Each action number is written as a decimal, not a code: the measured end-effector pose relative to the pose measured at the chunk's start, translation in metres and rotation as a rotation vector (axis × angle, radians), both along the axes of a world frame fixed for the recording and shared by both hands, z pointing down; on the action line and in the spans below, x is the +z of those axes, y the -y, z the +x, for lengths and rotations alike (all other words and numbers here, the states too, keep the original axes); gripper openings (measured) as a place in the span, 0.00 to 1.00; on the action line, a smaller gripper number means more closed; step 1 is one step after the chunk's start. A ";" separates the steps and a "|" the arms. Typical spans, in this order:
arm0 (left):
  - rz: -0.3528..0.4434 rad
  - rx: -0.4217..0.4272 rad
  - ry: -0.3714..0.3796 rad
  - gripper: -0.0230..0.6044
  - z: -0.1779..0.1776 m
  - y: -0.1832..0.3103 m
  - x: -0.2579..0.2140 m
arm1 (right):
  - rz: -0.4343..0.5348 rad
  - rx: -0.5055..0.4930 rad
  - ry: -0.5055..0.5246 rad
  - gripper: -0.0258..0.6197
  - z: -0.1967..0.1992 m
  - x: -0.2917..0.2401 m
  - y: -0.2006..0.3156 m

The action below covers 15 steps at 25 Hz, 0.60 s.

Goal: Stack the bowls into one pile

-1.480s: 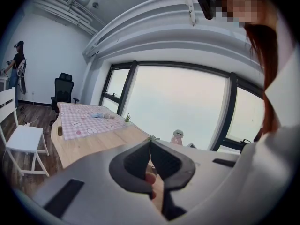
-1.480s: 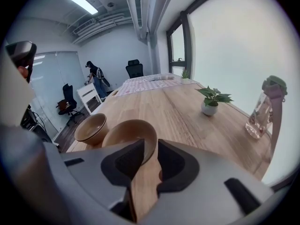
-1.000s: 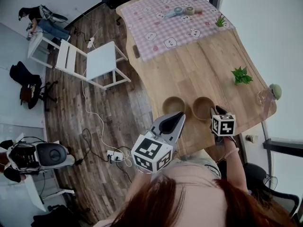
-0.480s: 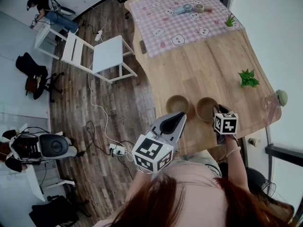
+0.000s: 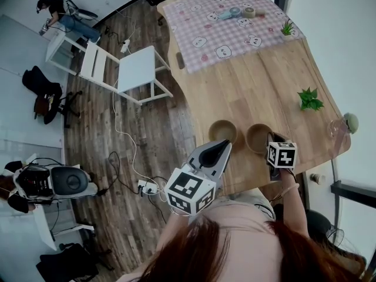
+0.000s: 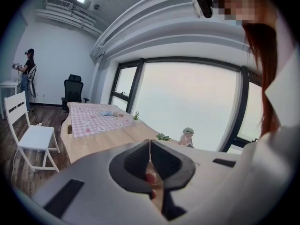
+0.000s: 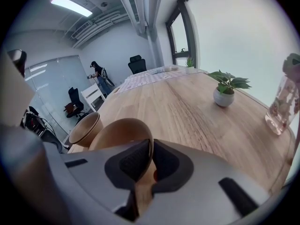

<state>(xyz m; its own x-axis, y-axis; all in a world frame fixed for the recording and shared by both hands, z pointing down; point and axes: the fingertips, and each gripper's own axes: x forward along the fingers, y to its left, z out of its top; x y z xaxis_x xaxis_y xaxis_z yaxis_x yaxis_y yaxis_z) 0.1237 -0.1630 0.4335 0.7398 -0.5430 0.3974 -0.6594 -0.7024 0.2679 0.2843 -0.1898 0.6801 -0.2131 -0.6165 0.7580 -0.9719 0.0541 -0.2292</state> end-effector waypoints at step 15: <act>0.018 0.011 -0.009 0.05 -0.024 -0.011 -0.010 | 0.072 0.060 0.015 0.06 -0.005 -0.018 -0.011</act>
